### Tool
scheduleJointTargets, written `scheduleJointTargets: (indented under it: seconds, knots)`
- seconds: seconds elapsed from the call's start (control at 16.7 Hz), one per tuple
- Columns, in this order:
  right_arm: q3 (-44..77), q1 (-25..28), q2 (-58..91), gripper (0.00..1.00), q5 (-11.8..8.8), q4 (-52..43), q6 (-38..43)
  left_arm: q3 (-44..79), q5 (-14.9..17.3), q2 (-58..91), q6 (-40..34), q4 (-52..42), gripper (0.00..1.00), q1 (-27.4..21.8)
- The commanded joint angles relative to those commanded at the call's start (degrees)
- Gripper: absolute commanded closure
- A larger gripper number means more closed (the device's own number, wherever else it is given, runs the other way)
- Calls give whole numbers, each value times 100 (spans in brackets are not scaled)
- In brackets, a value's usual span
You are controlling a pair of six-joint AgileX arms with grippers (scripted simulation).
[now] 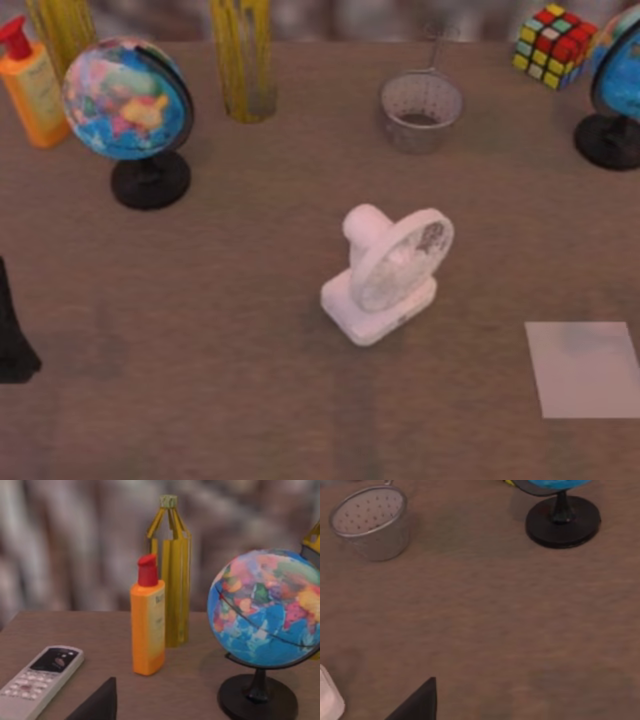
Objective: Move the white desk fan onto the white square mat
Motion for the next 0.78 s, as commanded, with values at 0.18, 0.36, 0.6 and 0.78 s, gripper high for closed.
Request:
scheduleJointTargets:
  seconds: [0.18,0.36,0.6,0.78]
  knots:
    - [1264,385,1359,0,88,-1036,838,0,0,0,0,0,0,0]
    - [2714,815,2821,0,133,-2100,1847,0,0,0,0,0,0,0]
    - [4810,1415,4827,0,119,-3467,3377,0,0,0,0,0,0,0]
    - [6344,1854,6262,0,63,-4408,4570,0,0,0,0,0,0,0]
